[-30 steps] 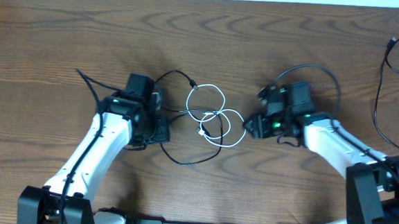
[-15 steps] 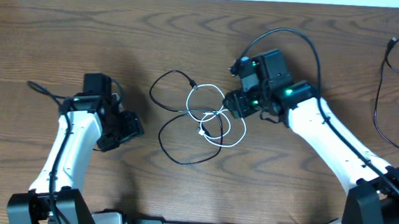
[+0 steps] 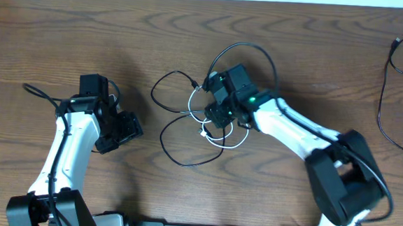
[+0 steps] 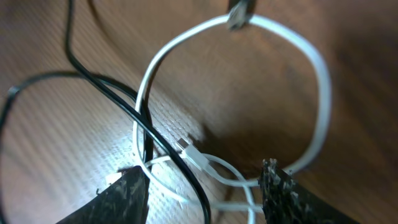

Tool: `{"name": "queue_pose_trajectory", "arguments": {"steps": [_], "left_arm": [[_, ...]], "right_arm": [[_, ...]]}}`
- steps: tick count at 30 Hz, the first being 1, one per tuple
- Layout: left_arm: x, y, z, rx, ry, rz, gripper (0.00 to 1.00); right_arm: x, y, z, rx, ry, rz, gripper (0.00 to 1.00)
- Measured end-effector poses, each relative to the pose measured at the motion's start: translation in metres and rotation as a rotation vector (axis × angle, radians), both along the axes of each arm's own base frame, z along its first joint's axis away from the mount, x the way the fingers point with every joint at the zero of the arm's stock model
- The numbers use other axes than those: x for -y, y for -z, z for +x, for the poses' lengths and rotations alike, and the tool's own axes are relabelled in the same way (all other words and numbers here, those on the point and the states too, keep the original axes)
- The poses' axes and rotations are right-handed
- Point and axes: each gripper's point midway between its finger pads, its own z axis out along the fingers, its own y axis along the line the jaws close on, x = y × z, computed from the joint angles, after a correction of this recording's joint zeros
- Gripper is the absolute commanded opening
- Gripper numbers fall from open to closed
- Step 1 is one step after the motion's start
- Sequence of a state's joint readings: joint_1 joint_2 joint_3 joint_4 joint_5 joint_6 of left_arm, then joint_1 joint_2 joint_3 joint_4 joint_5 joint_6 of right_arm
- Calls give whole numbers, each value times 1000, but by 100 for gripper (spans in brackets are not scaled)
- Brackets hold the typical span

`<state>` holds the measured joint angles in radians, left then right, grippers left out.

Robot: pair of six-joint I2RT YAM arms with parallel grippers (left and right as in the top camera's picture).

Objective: Untangle cables
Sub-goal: 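Grasp the black cable among the white loops with the right gripper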

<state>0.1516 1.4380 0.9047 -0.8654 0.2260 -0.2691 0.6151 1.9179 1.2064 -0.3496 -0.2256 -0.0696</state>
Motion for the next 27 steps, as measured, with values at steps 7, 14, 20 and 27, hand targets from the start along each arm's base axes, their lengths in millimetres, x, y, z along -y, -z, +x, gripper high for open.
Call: {"name": "queue_pose_trajectory", "arguments": {"steps": [7, 14, 20, 27], "left_arm": [[0, 0, 0, 0, 0, 0, 74], [0, 0, 0, 0, 0, 0, 73], [0, 0, 0, 0, 0, -1, 74], [0, 0, 0, 0, 0, -1, 74]], "right_arm": [[-11, 24, -16, -34, -45, -40, 2], [-14, 20, -19, -36, -40, -32, 1], [-13, -48, -9, 30, -10, 94, 1], [-5, -235, 15, 322, 35, 450, 1]]}}
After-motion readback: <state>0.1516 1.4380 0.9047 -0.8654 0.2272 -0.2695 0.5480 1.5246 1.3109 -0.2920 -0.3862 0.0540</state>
